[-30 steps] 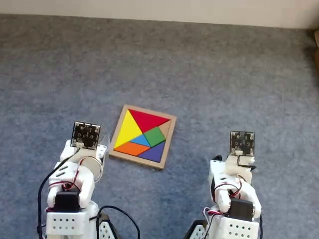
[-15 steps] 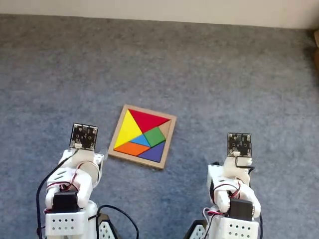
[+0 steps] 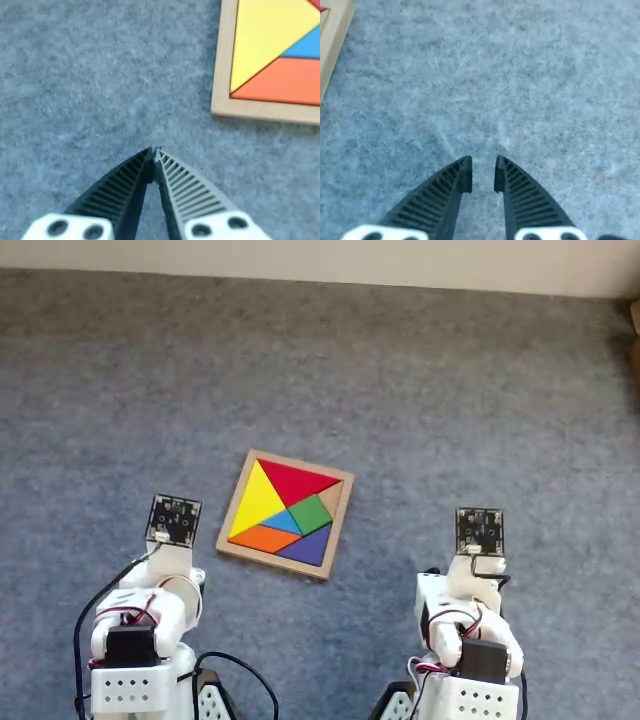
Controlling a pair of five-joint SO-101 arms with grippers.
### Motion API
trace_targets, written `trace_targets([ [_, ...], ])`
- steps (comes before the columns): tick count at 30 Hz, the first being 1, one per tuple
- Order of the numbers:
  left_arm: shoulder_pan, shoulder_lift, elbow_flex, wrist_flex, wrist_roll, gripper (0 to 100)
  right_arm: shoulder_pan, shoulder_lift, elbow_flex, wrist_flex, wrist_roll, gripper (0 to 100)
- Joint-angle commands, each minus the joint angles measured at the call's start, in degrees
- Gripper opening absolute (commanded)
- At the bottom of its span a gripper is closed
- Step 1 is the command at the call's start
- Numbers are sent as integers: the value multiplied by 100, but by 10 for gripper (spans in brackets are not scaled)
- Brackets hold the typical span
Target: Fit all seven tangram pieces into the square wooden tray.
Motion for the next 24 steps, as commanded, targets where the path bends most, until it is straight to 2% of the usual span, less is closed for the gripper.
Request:
trace_targets([
  [1, -22, -163, 119, 316, 53, 34, -31, 4, 681, 31, -44, 91],
  [3, -22, -163, 119, 360, 62, 35, -31, 4, 681, 40, -44, 80],
  [6, -22, -163, 119, 360, 62, 35, -57, 4, 681, 22, -44, 0],
  [15, -22, -163, 119, 387, 62, 35, -75, 4, 690, 22, -44, 5],
  [24, -22, -163, 119, 387, 53, 37, 286, -4, 681, 40, -18, 5],
])
